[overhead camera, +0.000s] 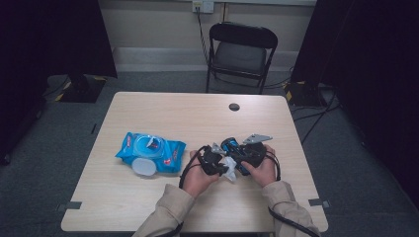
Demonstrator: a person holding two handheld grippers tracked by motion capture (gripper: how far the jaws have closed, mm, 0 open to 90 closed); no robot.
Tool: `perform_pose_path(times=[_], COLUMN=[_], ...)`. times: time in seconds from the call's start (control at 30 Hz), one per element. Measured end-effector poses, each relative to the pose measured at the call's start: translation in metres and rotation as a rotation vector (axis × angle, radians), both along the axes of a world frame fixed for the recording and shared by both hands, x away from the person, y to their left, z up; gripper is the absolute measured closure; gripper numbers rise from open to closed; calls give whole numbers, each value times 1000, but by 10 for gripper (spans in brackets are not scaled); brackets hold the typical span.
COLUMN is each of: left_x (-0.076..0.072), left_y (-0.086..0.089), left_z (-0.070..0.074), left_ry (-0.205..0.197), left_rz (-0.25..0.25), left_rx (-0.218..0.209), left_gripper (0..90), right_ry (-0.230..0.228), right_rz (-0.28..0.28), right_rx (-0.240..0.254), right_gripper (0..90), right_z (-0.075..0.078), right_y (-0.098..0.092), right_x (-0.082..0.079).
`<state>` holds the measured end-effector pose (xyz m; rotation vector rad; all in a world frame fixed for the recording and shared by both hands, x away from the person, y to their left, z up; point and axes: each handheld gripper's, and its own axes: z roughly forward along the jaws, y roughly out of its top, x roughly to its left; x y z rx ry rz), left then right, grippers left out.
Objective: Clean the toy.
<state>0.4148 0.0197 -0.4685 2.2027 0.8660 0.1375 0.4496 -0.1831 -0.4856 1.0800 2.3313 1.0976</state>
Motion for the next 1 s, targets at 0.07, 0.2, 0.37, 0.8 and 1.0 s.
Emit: perform_pose_path(times=[0.07, 0.2, 0.37, 0.8, 1.0], left_x=[7, 15, 30, 60, 61], left_y=[9, 16, 24, 10, 5], left_z=[5, 9, 9, -16, -21], left_ry=[-9, -26, -29, -17, -17], left_rz=[22, 41, 89, 165, 166], left_rx=[13, 14, 5, 48, 48], left_gripper=[826, 825, 825, 821, 814], right_ry=[0, -3, 5, 3, 3], right_rz=[1, -2, -1, 5, 5], right_rx=[1, 11, 16, 28, 27], right_gripper=[421, 422, 423, 423, 422], right_z=[0, -1, -1, -1, -2], right_y=[0, -1, -3, -4, -4], right_x=[0, -1, -1, 0, 0])
